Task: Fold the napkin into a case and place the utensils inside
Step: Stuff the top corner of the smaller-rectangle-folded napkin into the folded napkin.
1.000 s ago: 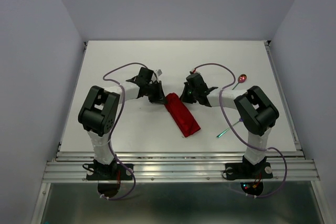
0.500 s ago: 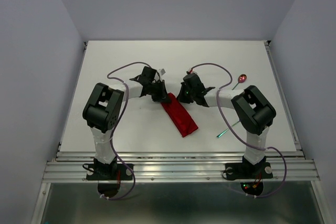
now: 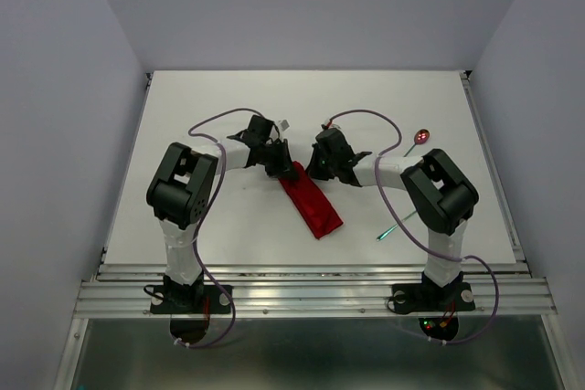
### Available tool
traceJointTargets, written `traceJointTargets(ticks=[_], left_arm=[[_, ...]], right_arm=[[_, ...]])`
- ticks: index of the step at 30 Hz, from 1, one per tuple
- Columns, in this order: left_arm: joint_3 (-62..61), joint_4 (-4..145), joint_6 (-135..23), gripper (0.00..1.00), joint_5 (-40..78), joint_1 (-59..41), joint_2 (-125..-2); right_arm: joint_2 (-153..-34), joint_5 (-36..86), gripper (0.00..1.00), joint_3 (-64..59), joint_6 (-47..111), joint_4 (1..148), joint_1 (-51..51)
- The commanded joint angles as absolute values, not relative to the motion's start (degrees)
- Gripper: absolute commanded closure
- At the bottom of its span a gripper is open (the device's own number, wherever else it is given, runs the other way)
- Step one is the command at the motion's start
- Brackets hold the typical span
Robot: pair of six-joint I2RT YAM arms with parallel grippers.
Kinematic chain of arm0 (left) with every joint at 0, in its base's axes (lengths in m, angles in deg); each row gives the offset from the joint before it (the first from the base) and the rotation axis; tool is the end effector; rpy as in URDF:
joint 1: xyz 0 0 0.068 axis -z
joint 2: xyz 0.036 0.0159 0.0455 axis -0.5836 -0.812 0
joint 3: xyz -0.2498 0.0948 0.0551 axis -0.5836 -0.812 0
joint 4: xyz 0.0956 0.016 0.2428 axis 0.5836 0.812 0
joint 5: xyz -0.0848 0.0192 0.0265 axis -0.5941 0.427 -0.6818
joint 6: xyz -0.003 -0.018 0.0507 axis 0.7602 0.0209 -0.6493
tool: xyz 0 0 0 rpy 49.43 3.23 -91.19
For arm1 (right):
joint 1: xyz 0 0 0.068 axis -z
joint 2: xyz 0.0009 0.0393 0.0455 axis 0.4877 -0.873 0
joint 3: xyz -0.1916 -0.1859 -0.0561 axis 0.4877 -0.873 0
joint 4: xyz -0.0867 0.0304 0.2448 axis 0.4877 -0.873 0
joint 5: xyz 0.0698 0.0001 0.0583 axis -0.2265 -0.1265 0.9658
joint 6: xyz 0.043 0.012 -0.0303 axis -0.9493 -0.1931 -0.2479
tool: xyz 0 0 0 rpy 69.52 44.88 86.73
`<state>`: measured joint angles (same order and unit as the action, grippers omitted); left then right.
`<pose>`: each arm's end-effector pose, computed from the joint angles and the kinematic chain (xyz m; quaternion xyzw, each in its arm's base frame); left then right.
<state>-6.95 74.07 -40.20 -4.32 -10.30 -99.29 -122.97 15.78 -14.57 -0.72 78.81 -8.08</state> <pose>0.3539 -0.1888 0.1493 0.0812 0.8978 -0.3844 0.1990 0.3210 0.2431 0.1451 0.0221 0.9191 0.2355 0.3150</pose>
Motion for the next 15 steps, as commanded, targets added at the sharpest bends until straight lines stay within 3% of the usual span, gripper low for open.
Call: traceJointTargets(ticks=[1, 7, 15], left_arm=[[-3.43, 76.47, -41.05, 1.00, -2.55, -10.13, -93.34], [-3.25, 82.71, -42.02, 1.00, 1.23, -10.39, -87.09], [-11.50, 81.50, -39.39, 1.00, 5.37, -13.02, -79.80]], right_arm=[[-120.74, 13.87, 0.99, -14.03, 1.63, 72.88, -9.22], [-117.14, 12.56, 0.98, -14.47, 3.92, 69.99, -9.22], [-106.26, 9.22, 0.83, -19.65, 8.74, 67.18, -12.01]])
